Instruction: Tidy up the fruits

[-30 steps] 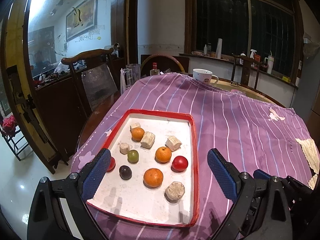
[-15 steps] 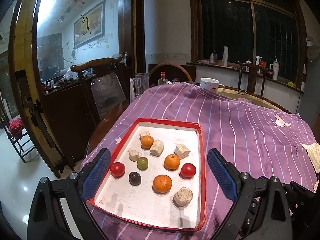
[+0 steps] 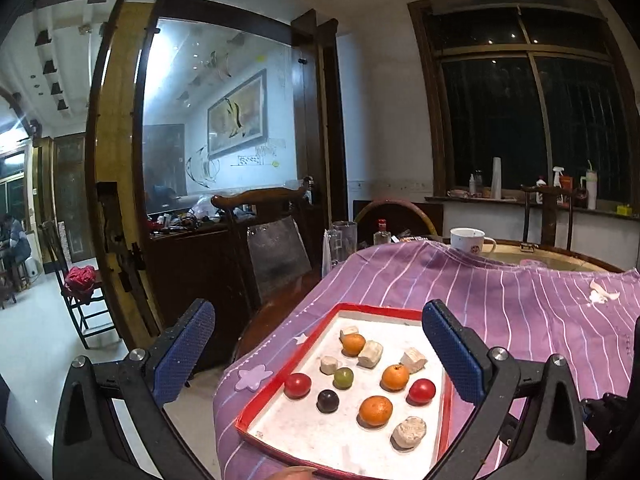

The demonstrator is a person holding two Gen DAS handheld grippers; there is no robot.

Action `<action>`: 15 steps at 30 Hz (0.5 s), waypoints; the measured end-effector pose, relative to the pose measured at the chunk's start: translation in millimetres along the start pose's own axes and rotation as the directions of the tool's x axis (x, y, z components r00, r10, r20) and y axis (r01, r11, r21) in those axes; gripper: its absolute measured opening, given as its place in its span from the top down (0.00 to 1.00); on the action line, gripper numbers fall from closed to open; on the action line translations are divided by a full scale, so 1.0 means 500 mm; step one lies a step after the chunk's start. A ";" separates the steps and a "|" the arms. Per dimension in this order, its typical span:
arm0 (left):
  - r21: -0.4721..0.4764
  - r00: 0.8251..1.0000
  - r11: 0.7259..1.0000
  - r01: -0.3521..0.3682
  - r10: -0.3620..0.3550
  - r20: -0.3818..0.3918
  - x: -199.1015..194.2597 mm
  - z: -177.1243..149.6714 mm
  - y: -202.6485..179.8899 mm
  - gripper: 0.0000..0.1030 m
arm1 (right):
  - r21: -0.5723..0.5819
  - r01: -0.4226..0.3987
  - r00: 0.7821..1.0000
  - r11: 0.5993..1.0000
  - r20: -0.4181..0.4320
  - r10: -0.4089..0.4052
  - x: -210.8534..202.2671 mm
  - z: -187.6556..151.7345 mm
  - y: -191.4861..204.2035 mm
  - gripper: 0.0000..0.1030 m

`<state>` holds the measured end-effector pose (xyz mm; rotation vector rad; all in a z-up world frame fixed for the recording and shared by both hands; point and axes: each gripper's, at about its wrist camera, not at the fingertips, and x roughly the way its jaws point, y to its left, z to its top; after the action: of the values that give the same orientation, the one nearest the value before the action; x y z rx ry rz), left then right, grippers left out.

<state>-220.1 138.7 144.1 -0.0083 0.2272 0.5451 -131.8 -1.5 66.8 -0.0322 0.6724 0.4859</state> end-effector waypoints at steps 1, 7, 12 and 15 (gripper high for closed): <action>-0.006 1.000 1.000 0.021 -0.021 -0.012 0.004 0.001 0.002 0.00 | -0.002 0.000 1.000 1.000 0.001 0.000 -0.002 0.000 0.002 0.40; -0.031 0.988 0.994 0.105 -0.108 -0.109 0.031 -0.006 0.005 0.00 | -0.017 0.002 1.000 1.000 0.006 -0.002 -0.008 0.003 0.011 0.40; -0.029 0.977 0.991 0.128 -0.131 -0.165 0.049 -0.017 0.000 0.00 | -0.028 0.001 1.000 1.000 0.000 -0.001 -0.005 0.002 0.019 0.40; -0.032 0.970 0.989 0.145 -0.149 -0.193 0.059 -0.023 -0.001 0.00 | -0.031 0.000 1.000 1.000 -0.004 0.000 -0.002 0.001 0.023 0.39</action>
<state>-197.8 152.6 126.2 -0.0955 0.4095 0.3983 -137.5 8.5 69.4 -0.0626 0.6692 0.4968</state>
